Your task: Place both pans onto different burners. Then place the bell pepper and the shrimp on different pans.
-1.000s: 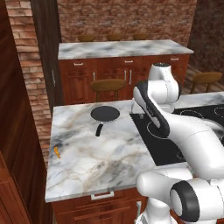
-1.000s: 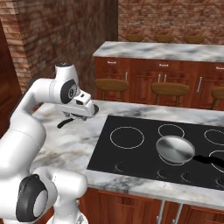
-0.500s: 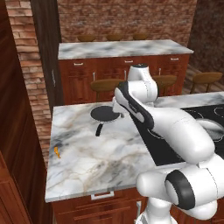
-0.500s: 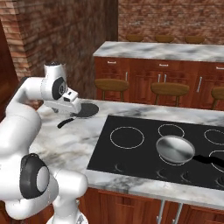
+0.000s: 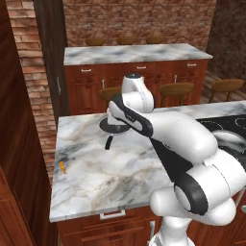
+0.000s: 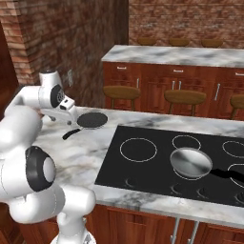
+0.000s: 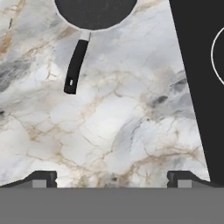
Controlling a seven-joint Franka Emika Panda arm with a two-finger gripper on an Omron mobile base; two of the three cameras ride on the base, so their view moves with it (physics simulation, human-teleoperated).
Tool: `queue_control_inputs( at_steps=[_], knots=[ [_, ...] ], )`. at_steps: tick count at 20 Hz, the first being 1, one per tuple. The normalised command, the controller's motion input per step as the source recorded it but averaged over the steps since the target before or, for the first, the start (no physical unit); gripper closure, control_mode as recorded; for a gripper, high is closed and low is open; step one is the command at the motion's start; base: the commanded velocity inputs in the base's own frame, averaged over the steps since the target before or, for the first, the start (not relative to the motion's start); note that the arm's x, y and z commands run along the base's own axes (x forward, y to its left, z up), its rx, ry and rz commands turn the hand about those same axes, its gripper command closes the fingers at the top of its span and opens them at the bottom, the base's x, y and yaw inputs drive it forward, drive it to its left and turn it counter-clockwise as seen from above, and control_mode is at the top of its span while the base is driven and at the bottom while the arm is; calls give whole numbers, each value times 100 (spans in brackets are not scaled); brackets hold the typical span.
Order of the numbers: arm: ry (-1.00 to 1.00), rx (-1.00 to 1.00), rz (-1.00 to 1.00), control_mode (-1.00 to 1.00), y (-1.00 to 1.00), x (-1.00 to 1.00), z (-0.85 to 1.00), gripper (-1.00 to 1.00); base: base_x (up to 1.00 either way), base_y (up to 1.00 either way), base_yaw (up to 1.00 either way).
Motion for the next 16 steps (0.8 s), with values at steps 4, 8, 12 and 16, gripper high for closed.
queue_control_inputs(
  at_steps=[4,8,12,16],
  knots=[
    [0,0,0,-100,38,45,-19,-100,0,0,0],
    [0,5,0,-100,23,30,-28,-100,0,0,0],
    [0,5,0,-100,12,27,-24,-100,0,0,0],
    [0,1,0,-100,13,28,-23,-100,0,0,0]
  ],
)
